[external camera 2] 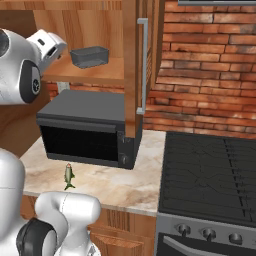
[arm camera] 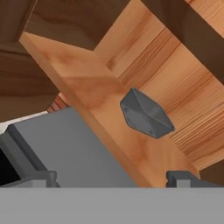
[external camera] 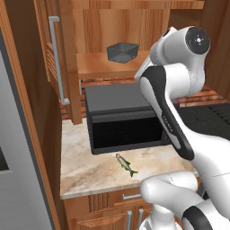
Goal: Retrieve the tupperware from the cabinet, then place the raw meat into the tupperware to avoid contamination.
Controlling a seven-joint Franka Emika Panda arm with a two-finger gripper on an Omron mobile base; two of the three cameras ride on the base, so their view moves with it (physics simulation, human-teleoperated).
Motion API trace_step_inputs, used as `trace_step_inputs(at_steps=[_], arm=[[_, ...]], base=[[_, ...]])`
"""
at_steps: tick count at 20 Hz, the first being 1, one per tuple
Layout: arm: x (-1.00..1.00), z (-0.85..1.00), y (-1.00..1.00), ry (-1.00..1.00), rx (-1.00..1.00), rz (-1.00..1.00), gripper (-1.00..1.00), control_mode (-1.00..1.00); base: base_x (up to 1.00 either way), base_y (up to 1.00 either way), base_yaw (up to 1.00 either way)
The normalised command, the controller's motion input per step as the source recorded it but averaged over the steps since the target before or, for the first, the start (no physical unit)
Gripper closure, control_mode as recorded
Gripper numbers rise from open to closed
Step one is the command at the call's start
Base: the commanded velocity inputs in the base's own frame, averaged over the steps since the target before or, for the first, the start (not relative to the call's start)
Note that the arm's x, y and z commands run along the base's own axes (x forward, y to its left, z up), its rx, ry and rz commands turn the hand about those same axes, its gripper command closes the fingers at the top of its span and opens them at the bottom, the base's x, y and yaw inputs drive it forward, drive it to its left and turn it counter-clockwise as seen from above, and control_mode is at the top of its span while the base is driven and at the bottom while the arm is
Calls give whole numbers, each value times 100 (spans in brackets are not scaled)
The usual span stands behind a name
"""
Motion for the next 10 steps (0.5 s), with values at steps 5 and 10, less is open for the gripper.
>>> trace_step_inputs(at_steps=[5,10], arm=[[15,-10,0,0,6,0,-100,-100],[9,-10,0,0,6,0,-100,-100]], base=[[0,0,0],[0,0,0]])
